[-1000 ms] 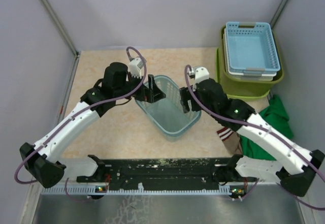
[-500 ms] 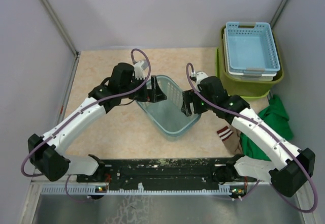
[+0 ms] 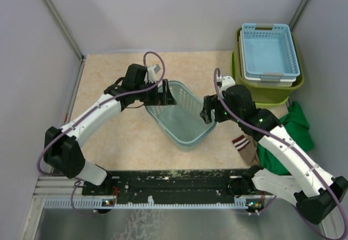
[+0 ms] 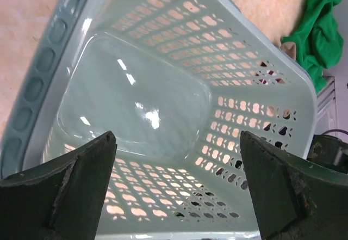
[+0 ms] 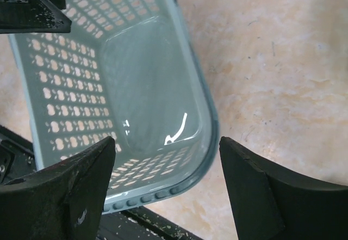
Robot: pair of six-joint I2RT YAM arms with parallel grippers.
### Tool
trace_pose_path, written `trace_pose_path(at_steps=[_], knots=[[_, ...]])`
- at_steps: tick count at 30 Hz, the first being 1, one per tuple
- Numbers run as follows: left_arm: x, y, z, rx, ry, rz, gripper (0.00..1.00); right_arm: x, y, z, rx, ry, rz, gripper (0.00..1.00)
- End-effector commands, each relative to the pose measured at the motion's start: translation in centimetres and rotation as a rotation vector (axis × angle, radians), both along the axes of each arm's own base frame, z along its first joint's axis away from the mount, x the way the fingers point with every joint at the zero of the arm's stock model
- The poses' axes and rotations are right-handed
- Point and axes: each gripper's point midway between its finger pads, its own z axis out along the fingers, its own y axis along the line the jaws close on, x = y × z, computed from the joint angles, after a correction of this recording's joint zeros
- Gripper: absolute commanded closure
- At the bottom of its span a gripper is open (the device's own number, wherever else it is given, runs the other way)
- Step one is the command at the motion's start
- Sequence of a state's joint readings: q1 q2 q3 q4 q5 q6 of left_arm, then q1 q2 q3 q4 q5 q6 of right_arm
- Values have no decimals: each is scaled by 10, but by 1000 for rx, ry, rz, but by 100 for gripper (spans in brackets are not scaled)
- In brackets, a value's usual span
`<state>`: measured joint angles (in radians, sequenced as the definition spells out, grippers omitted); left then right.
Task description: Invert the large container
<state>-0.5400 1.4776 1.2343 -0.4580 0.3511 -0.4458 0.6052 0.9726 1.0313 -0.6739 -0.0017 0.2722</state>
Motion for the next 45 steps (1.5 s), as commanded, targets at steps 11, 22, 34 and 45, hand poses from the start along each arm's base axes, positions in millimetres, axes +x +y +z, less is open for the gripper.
trace_pose_path(at_steps=[11, 22, 34, 45], knots=[[80, -2, 24, 58, -142, -28, 1, -12, 74, -1, 332, 144, 232, 24], [114, -8, 85, 74, -271, -5, 1, -15, 87, 22, 309, 6, 132, 23], [11, 13, 38, 415, -418, 119, 1, 18, -60, 46, 241, -261, -493, 23], [-21, 5, -31, 420, -205, 41, 34, 27, -52, 42, 217, -248, -475, 23]])
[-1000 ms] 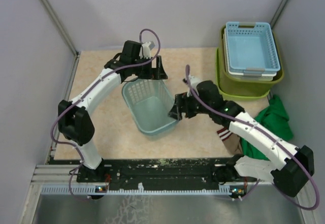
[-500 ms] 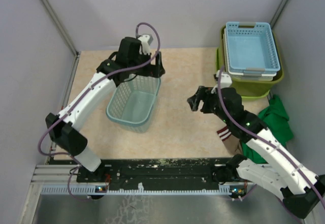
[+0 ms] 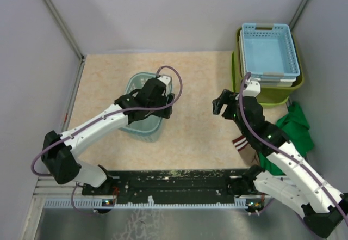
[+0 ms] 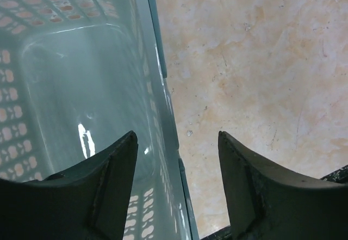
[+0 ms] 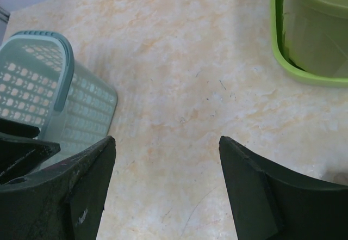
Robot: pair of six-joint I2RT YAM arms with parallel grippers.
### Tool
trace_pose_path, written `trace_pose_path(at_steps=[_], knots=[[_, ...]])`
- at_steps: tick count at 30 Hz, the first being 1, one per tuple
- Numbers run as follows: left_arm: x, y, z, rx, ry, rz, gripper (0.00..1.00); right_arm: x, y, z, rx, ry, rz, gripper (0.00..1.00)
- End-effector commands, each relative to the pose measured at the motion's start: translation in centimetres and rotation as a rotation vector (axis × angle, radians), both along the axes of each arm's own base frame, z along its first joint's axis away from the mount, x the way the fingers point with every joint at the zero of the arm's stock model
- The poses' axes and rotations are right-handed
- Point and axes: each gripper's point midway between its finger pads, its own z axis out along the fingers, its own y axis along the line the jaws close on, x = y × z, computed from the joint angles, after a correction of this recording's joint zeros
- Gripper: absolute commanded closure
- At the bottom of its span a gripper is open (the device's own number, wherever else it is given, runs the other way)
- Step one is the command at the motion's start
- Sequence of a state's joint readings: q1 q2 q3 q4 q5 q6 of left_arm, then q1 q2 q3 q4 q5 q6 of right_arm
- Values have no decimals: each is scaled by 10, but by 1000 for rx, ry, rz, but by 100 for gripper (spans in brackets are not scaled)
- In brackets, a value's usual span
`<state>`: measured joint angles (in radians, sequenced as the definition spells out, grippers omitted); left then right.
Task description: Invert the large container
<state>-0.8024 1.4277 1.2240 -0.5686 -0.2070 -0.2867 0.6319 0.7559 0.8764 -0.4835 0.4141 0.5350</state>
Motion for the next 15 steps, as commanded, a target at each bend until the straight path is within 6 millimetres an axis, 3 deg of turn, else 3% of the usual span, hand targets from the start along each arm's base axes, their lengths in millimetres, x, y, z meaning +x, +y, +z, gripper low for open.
trace_pose_path(at_steps=[1, 3, 10, 13, 15], knots=[[-2, -7, -21, 13, 73, 12, 41, 7, 2, 7, 12, -23, -13, 23], [-1, -10, -23, 21, 91, 14, 54, 6, 2, 9, 18, -27, -13, 23], [13, -24, -13, 10, 74, -3, 84, 7, -6, 14, 7, -48, -42, 23], [12, -43, 12, -69, 83, -63, 98, 7, -13, 25, -9, -75, -69, 23], [7, -59, 41, -174, 85, -133, 100, 7, -22, 35, -26, -104, -97, 23]])
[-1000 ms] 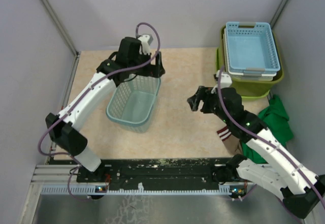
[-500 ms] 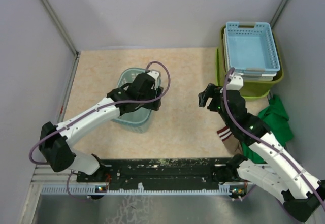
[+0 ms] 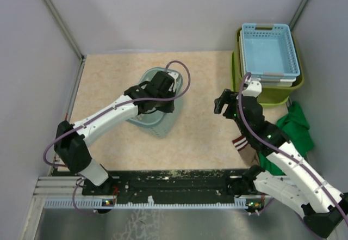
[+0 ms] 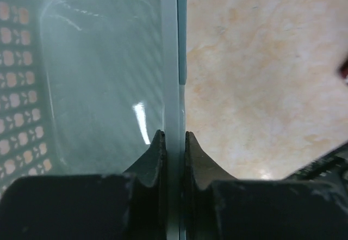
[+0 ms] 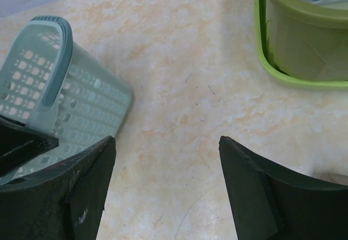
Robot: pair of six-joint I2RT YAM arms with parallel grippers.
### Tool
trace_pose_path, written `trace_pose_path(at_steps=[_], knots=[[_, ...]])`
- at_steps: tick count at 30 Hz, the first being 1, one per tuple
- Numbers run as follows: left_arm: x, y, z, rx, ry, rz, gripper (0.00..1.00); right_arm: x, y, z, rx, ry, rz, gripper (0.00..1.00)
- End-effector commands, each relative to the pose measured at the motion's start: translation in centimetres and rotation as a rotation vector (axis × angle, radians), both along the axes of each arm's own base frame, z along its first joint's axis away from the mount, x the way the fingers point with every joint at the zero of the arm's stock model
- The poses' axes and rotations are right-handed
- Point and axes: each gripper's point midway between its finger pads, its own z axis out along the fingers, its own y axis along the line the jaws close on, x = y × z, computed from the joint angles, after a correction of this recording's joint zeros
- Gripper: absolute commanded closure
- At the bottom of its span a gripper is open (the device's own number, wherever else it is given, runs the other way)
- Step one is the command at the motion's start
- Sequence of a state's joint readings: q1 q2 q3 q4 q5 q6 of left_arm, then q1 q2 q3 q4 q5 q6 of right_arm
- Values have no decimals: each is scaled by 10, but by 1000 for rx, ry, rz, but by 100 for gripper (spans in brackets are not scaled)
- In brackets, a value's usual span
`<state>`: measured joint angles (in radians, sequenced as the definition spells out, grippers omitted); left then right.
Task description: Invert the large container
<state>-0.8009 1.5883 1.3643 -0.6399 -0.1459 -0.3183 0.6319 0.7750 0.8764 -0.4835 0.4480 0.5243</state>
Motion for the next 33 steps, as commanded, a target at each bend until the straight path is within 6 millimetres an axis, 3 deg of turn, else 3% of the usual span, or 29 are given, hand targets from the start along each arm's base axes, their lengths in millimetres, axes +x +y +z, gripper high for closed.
trace_pose_path(at_steps=[1, 5, 9, 13, 19, 20, 21, 23, 25, 28, 33], knots=[[-5, -41, 73, -265, -22, -145, 100, 2, -22, 45, -6, -129, -81, 23], [-9, -54, 121, -560, 18, -241, 100, -2, -42, 70, -31, -209, -142, 24], [-6, -46, 141, -851, 127, -302, 100, -9, -58, 90, -42, -266, -185, 24], [-2, -42, 138, -1011, 213, -298, 100, -14, -64, 93, -54, -277, -197, 24], [6, -37, 110, -1123, 349, -282, 100, -14, -58, 81, -44, -236, -172, 24], [11, -35, 101, -1119, 364, -269, 97, -15, -57, 80, -38, -230, -170, 24], [16, -33, 91, -1099, 370, -245, 86, -15, -56, 78, -34, -226, -166, 24], [29, -27, 68, -1008, 361, -184, 53, -15, -55, 77, -27, -221, -160, 24], [43, -18, 49, -859, 312, -119, 31, -16, -55, 78, -25, -220, -157, 24], [57, -2, 44, -693, 225, -76, 19, -18, -57, 78, -29, -217, -161, 24], [73, 29, 63, -461, 61, -43, 3, -18, -58, 78, -36, -217, -164, 24]])
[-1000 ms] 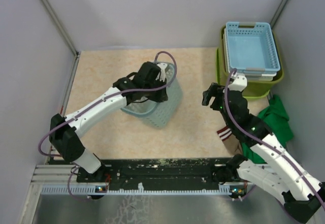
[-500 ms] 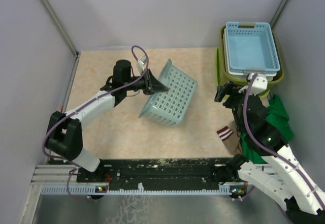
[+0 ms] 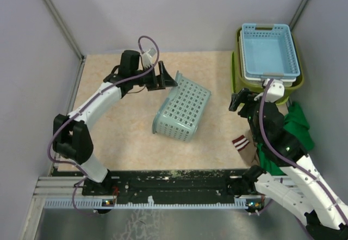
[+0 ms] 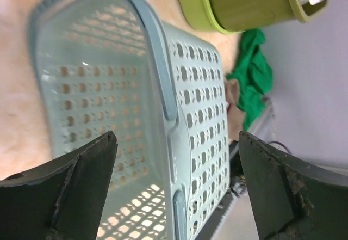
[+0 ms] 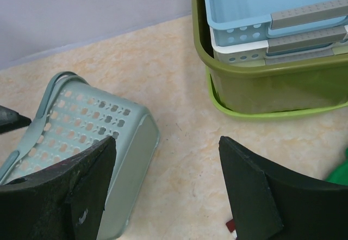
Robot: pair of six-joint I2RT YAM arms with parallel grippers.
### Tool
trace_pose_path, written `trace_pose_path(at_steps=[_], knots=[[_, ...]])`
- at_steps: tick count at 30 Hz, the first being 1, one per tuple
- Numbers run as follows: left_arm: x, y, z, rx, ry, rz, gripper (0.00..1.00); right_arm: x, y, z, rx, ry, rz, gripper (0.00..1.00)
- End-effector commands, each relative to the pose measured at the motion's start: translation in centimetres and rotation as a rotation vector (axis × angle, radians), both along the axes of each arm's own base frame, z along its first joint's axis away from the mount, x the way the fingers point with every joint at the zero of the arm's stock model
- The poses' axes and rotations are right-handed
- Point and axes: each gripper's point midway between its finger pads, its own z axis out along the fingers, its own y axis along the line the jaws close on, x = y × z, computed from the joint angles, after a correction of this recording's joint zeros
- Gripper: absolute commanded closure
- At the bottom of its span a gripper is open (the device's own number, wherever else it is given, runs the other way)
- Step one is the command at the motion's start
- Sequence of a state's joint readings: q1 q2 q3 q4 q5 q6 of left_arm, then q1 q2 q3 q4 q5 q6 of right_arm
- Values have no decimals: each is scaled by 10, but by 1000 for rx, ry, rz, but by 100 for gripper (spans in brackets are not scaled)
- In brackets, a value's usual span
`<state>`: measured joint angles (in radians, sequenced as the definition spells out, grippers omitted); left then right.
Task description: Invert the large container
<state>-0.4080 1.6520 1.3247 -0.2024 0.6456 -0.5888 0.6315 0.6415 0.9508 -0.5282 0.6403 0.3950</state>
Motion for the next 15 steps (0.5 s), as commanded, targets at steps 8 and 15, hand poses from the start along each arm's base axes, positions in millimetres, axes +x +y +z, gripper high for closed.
trace_pose_path(at_steps=[8, 15], knots=[[-3, 71, 31, 625, -414, 221, 0, 5, 5, 19, 35, -40, 9, 24], [-55, 36, 53, 597, -684, 139, 1, 11, 11, 21, 31, -40, 21, 24]])
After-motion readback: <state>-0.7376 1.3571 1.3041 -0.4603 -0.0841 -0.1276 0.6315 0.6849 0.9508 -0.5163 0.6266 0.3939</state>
